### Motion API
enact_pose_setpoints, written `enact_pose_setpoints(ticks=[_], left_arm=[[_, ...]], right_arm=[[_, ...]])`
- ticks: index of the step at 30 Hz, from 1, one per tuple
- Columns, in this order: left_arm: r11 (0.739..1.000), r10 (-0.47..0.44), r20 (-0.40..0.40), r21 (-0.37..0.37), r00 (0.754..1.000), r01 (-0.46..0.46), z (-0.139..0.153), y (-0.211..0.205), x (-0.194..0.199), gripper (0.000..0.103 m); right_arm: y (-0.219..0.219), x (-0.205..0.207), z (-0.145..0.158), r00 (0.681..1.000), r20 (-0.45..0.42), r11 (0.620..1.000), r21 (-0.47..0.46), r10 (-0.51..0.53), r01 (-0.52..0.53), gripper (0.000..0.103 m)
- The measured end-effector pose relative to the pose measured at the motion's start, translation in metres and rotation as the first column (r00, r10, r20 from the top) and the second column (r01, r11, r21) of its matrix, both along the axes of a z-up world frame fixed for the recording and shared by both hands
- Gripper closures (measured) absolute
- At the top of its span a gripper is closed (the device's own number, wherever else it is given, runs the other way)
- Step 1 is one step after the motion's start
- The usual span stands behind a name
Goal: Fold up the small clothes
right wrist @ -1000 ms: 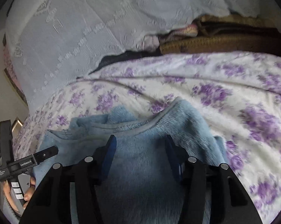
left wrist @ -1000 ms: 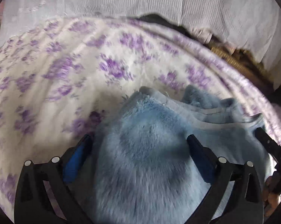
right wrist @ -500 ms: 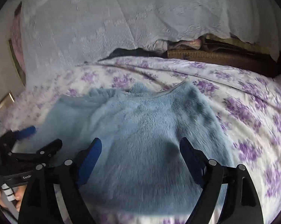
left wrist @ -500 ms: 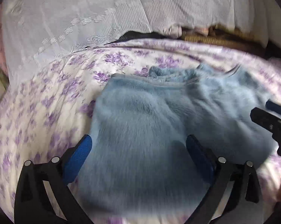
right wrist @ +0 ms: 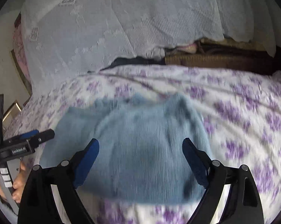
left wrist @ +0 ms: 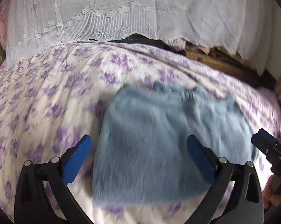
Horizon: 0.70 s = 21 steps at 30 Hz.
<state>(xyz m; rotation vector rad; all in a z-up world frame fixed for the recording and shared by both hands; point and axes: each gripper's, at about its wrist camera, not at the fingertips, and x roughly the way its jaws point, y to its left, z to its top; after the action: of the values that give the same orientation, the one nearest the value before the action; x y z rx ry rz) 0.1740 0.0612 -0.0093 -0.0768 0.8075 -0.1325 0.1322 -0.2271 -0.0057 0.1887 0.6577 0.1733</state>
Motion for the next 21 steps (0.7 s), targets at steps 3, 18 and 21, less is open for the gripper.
enact_pose_setpoints(ticks=[3,18,21], left_arm=[[0.999,0.040,-0.032,-0.027,0.999,-0.041,-0.003,-0.002,0.034,0.004],[0.992,0.087,-0.058,-0.086,0.995,-0.091,-0.046,0.025,0.057,0.005],[0.997,0.066,-0.074,-0.045,0.995,-0.070,-0.047,0.026,0.047,0.005]], right_arm=[[-0.005,0.032,0.004,1.000,0.004,0.997,0.072,-0.020,0.020,0.013],[-0.064,0.047,-0.041,0.990,-0.005,0.956,0.256,-0.144,0.141,0.018],[-0.056,0.028,-0.034,0.990,0.038,0.968,0.216,-0.135,0.123,0.015]])
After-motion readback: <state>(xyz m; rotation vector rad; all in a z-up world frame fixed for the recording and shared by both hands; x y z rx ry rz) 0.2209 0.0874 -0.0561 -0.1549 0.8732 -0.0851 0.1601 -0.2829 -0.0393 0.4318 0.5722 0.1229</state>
